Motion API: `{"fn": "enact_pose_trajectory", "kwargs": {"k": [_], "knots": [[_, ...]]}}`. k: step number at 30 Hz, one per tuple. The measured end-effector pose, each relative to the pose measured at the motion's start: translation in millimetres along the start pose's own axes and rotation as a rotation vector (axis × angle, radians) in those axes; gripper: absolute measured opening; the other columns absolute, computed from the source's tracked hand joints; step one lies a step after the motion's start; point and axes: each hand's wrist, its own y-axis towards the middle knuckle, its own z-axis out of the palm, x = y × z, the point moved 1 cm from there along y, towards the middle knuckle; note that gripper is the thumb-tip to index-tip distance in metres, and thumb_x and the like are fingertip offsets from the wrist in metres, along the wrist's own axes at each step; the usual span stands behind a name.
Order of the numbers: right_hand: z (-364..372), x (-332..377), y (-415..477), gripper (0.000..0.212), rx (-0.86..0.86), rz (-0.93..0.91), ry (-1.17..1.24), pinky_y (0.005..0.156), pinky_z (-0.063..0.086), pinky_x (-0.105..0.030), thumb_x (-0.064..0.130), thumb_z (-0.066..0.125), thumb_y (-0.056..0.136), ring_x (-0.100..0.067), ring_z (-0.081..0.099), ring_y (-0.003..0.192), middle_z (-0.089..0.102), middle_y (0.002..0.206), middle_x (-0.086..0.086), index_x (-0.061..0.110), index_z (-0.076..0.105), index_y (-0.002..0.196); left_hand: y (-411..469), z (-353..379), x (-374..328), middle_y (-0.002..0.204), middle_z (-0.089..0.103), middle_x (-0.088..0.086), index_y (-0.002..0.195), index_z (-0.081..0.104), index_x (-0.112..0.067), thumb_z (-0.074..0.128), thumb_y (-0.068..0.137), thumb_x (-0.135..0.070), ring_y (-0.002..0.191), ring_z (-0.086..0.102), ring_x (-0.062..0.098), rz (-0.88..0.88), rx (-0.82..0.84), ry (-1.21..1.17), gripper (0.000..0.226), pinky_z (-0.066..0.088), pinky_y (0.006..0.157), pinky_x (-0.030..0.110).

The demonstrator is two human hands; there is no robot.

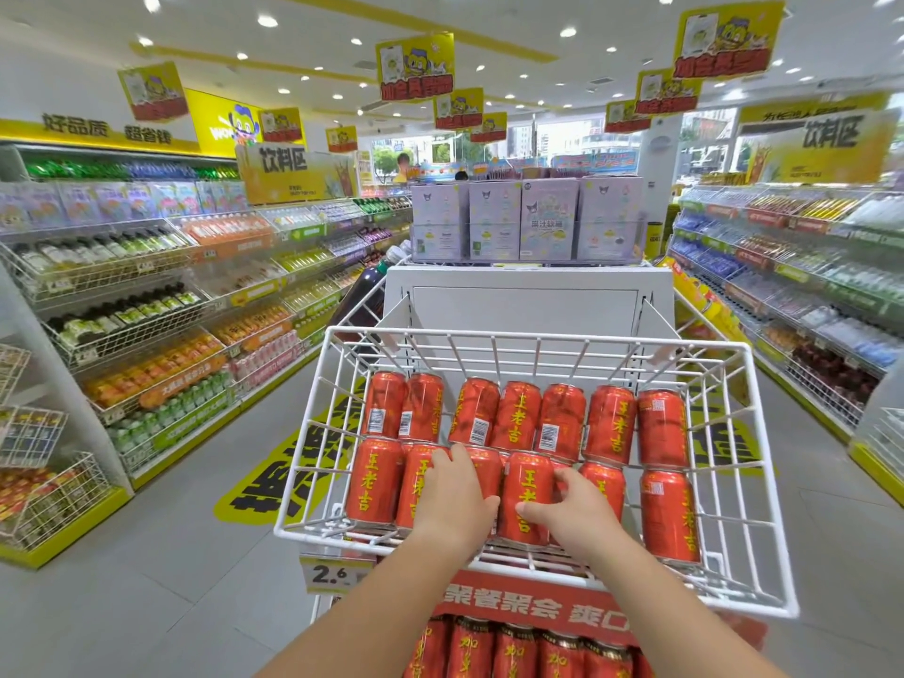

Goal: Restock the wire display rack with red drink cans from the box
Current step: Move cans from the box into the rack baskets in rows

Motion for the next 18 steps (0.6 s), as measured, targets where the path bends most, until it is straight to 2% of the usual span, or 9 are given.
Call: {"fn": "enact_pose_trajectory", "kwargs": {"k": [3, 8, 14, 16, 18], "knots": [[0.2, -1.3, 2.7, 0.047, 0.004, -0.005, -0.042, 0.071, 0.05, -0.023, 0.031, 0.081, 0.08, -0.007, 0.064, 0.092, 0.065, 0.105, 0.012, 0.032, 0.053, 0.118, 1.0, 1.6, 4.8, 0.152, 0.029, 0.015, 0.157, 0.019, -0.007, 0.065, 0.096, -0.041, 0.141, 0.039, 0.032, 0.027, 0.054, 0.001, 0.083, 0.039, 0.116, 0.04], [6.2, 0.2, 4.9, 0.037, 0.013, -0.037, -0.139, 0.068, 0.048, -0.021, 0.032, 0.075, 0.086, -0.005, 0.062, 0.089, 0.064, 0.105, 0.011, 0.031, 0.054, 0.117, -1.4, 1.7, 12.0, 0.159, 0.022, 0.016, 0.16, 0.013, -0.006, 0.063, 0.1, -0.031, 0.143, 0.04, 0.031, 0.037, 0.052, -0.046, 0.083, 0.041, 0.115, 0.037], [9.9, -1.4, 10.4, 0.053, 0.0, -0.022, -0.34, 0.095, 0.051, -0.037, 0.04, 0.068, 0.086, -0.02, 0.058, 0.11, 0.056, 0.126, 0.0, 0.025, 0.048, 0.132, -7.0, 1.9, 3.3, 0.157, 0.023, 0.018, 0.16, 0.01, -0.005, 0.062, 0.1, -0.031, 0.142, 0.038, 0.032, 0.041, 0.028, 0.009, 0.084, 0.04, 0.111, 0.035], [12.0, 1.8, 9.8, 0.057, -0.011, -0.006, -0.385, 0.094, 0.049, -0.035, 0.039, 0.066, 0.086, -0.021, 0.056, 0.111, 0.052, 0.129, -0.002, 0.022, 0.044, 0.135, -8.0, -1.5, 1.4, 0.158, 0.023, 0.018, 0.16, 0.009, -0.003, 0.063, 0.1, -0.03, 0.142, 0.038, 0.032, 0.03, 0.042, 0.015, 0.085, 0.041, 0.111, 0.035], [13.6, 6.7, 9.4, 0.056, -0.008, 0.023, -0.412, 0.088, 0.049, -0.034, 0.037, 0.065, 0.086, -0.02, 0.055, 0.103, 0.051, 0.128, -0.003, 0.018, 0.043, 0.134, -10.4, -3.1, -0.4, 0.159, 0.021, 0.019, 0.16, 0.008, -0.003, 0.063, 0.1, -0.029, 0.143, 0.038, 0.032, 0.014, 0.046, 0.001, 0.085, 0.04, 0.112, 0.035]]}}
